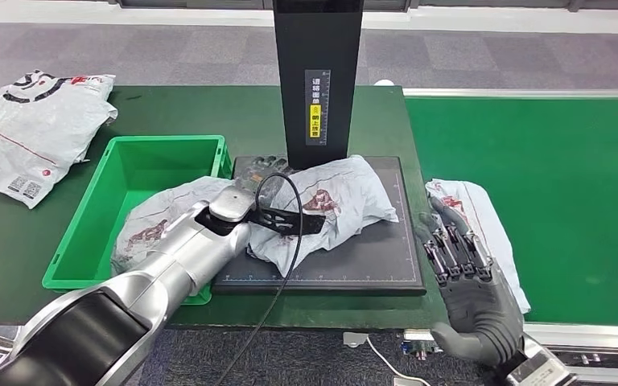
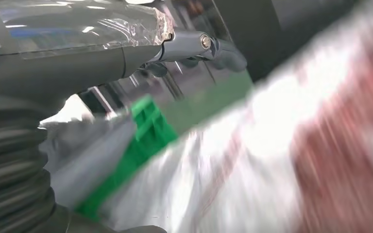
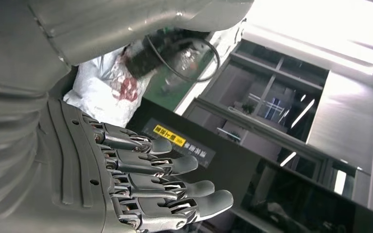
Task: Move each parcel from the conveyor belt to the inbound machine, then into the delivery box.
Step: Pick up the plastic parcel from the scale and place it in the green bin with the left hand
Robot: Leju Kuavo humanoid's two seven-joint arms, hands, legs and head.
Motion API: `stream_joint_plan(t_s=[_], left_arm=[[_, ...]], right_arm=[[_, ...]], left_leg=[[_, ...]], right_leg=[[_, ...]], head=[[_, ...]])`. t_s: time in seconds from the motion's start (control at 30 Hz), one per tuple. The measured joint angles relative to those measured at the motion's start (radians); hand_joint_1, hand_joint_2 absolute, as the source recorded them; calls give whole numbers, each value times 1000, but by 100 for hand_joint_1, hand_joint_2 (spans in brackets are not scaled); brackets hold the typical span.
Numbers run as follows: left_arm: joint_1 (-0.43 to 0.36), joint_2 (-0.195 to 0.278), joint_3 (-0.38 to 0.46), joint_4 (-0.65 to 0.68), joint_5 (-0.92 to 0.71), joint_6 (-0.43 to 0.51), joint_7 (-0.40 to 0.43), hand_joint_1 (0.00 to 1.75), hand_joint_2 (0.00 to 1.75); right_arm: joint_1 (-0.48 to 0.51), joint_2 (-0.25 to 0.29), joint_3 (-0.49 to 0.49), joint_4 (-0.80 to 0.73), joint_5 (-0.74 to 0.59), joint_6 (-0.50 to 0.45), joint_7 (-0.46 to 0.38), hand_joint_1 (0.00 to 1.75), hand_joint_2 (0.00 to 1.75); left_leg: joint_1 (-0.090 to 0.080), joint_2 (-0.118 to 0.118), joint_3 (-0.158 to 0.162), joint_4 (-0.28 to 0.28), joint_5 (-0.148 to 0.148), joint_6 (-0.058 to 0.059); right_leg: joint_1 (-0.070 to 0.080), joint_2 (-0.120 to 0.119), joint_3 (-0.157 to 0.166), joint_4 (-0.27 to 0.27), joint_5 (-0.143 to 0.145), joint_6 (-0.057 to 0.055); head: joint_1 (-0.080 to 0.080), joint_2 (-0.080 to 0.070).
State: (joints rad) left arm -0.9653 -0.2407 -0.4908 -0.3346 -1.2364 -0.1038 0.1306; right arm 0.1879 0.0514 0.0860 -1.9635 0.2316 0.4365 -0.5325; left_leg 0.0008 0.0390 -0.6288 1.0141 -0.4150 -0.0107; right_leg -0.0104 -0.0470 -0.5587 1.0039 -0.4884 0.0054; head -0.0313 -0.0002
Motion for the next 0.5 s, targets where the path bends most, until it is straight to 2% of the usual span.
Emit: stream_joint_plan(t_s=[0.27,0.4,0.47,0.5], left_arm=[[23,-4,43,30,46,-127,-57,0,175],[23,-5,44,30,49,-137,-61,0,175],[24,-6,56,33,68,-190,-85,0,175],[24,-9,71,36,89,-251,-114,0,175]], right_arm=[[-3,7,-20,1,-2,3,5,0,175],[-3,7,-20,1,-2,3,6,0,175],[-8,7,-21,6,-4,2,10,0,175],[-15,8,-22,15,-9,0,14,0,175]], left_leg=[[0,0,0,0,0,0],[0,0,0,0,0,0],[0,0,0,0,0,-1],[0,0,0,0,-1,-1]], right_leg=[[0,0,0,0,0,0],[0,0,0,0,0,0],[1,0,0,0,0,0],[1,0,1,0,0,0]], head=[[0,0],[0,0],[0,0],[0,0]])
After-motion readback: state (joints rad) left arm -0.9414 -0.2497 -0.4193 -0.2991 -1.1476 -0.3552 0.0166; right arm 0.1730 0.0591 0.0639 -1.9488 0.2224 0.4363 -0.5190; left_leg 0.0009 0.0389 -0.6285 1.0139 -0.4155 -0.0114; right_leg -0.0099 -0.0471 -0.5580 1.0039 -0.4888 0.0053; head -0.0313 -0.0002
